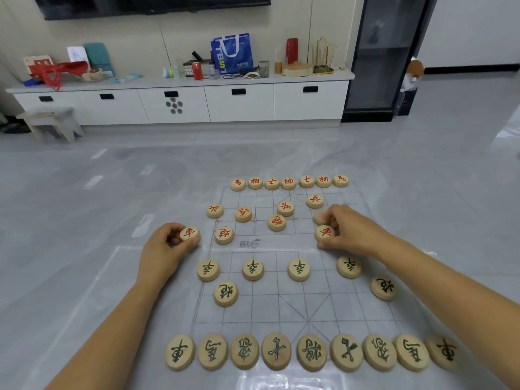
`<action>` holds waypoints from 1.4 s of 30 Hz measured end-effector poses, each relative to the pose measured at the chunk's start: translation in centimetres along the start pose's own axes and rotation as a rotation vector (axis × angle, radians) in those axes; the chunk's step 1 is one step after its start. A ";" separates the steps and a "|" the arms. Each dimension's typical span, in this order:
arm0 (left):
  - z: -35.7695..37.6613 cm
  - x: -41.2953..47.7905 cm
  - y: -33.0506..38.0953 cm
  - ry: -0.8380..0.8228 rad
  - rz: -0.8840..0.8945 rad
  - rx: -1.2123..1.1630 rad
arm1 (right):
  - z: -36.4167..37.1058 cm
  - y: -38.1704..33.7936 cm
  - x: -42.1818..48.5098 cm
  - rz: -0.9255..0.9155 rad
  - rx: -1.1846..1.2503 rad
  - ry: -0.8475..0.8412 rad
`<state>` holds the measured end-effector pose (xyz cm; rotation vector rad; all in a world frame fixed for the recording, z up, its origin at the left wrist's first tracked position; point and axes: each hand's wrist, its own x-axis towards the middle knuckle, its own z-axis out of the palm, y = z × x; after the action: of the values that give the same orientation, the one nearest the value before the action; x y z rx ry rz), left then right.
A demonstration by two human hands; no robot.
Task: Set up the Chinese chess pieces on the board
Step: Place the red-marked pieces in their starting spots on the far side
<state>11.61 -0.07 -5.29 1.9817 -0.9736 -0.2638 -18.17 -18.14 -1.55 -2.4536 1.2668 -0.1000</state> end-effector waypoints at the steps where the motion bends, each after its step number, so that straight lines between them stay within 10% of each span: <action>1: 0.0 0.0 0.0 -0.002 0.000 0.002 | 0.2 0.0 0.0 0.009 0.022 0.017; 42: 6.0 14.6 4.7 -0.236 -0.132 0.284 | -4.4 11.0 11.5 0.191 0.245 0.176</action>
<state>15.74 -15.71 -2.47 2.3182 -1.0774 -0.4635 -20.83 -34.41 -2.70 -2.1434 1.4607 -0.4026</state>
